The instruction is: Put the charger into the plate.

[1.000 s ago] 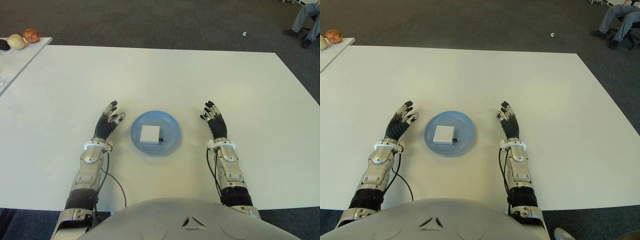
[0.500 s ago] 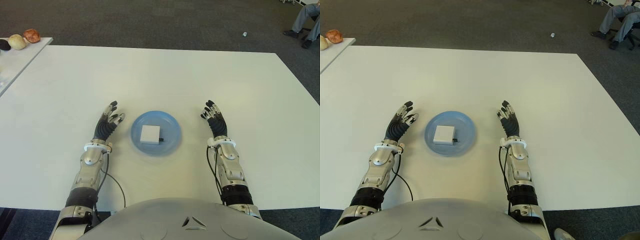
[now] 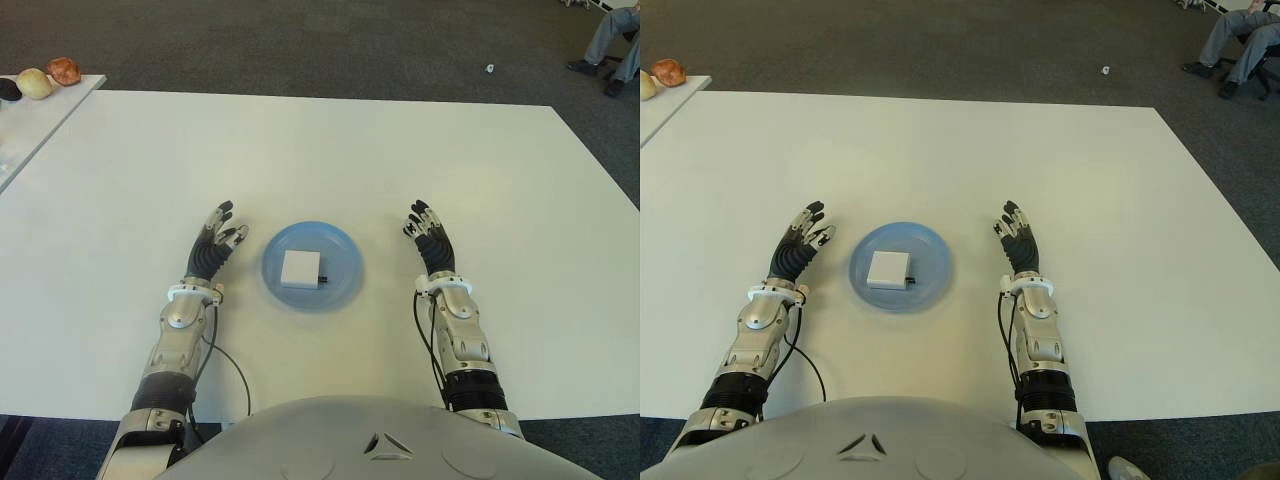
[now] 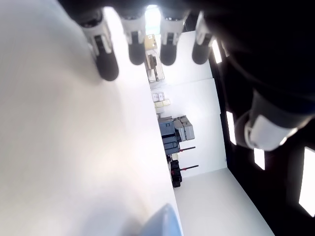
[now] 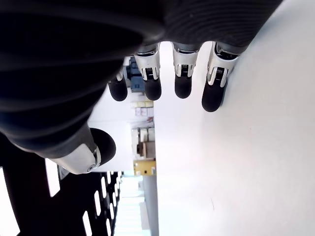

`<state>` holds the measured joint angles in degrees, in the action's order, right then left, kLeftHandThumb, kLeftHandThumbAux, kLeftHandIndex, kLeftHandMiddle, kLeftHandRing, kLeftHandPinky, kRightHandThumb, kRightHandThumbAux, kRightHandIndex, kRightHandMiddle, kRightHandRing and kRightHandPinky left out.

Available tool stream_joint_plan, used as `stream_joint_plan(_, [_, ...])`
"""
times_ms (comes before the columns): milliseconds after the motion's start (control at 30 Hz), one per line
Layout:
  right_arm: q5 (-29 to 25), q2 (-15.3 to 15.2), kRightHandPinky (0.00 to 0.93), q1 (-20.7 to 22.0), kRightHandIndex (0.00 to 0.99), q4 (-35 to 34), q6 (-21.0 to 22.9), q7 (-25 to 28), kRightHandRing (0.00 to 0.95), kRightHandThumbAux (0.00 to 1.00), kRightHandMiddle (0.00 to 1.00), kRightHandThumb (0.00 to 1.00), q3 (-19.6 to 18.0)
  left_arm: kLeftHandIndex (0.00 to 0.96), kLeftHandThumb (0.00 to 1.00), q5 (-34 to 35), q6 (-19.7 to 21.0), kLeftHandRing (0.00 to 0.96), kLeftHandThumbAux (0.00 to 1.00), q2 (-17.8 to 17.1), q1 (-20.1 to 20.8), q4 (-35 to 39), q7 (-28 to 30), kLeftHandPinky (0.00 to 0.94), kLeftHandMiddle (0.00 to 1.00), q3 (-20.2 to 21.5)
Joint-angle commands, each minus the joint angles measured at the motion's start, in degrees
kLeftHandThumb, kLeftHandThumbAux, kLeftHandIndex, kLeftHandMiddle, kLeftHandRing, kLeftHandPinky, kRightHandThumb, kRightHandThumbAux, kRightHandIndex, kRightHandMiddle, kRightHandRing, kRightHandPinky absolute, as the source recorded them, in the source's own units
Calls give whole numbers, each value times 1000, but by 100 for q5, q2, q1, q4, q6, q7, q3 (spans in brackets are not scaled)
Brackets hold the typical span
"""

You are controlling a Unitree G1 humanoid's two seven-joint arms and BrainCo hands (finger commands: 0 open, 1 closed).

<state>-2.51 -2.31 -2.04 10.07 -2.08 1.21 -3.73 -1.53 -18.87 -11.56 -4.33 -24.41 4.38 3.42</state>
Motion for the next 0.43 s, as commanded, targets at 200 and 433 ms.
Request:
stream_joint_plan(200, [3, -6, 2, -48, 23, 8, 132, -51, 27, 597, 58, 0, -34, 0, 0, 22, 315, 0, 578, 151, -101, -390, 136, 0, 0, -147])
stream_joint_plan(433, [21, -14, 1, -39, 22, 31, 117, -62, 31, 594, 61, 0, -30, 0, 0, 45, 310, 0, 583, 190, -22, -460, 112, 0, 0, -132])
